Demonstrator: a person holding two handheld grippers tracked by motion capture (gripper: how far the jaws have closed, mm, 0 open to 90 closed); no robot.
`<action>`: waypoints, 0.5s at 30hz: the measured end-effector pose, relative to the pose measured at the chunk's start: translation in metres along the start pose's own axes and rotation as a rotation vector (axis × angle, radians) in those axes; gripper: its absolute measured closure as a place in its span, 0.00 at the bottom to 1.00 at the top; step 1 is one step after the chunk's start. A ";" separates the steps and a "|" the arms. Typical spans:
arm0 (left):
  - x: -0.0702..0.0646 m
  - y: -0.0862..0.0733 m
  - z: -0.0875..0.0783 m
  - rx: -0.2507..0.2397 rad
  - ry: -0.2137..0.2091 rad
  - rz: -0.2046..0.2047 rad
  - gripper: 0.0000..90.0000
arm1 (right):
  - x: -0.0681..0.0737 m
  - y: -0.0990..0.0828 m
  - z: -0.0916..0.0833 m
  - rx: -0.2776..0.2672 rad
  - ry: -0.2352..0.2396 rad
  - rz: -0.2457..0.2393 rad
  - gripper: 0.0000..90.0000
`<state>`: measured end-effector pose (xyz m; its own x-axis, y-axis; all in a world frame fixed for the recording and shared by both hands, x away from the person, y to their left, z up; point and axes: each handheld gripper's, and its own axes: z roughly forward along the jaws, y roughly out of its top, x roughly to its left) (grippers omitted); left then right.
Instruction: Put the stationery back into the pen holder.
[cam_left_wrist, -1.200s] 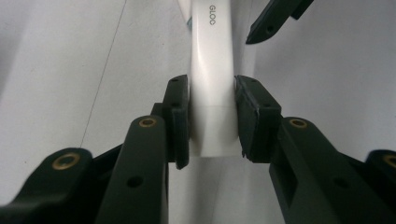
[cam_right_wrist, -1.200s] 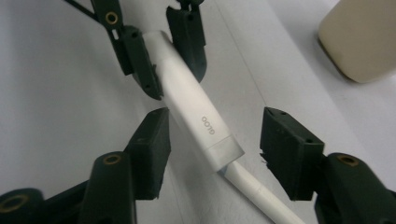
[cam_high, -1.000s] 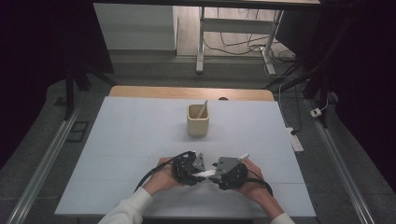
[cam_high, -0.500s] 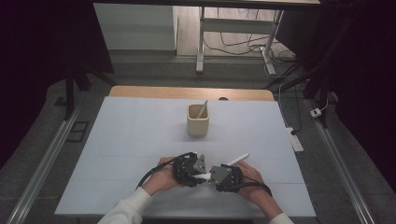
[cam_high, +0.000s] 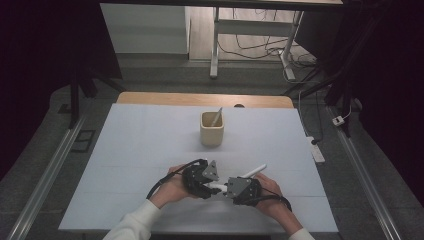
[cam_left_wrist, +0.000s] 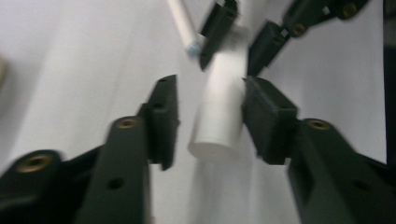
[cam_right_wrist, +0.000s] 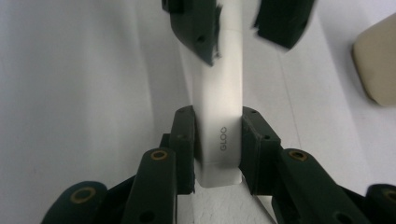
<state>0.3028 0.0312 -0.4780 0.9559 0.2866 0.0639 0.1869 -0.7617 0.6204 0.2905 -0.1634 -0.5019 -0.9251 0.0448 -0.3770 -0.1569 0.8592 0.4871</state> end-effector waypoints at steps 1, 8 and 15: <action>0.002 -0.001 -0.002 -0.022 0.005 -0.016 0.53 | -0.001 0.000 -0.001 -0.007 -0.002 0.002 0.76; 0.013 -0.008 -0.018 -0.155 0.025 -0.117 0.42 | -0.006 -0.006 -0.006 -0.073 -0.052 0.109 0.76; 0.018 -0.014 -0.025 -0.236 0.031 -0.185 0.40 | -0.015 -0.015 -0.012 -0.149 -0.084 0.202 0.76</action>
<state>0.3118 0.0615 -0.4661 0.9024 0.4286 -0.0454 0.2960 -0.5399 0.7879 0.3024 -0.1829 -0.4937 -0.9118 0.2554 -0.3214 -0.0270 0.7439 0.6677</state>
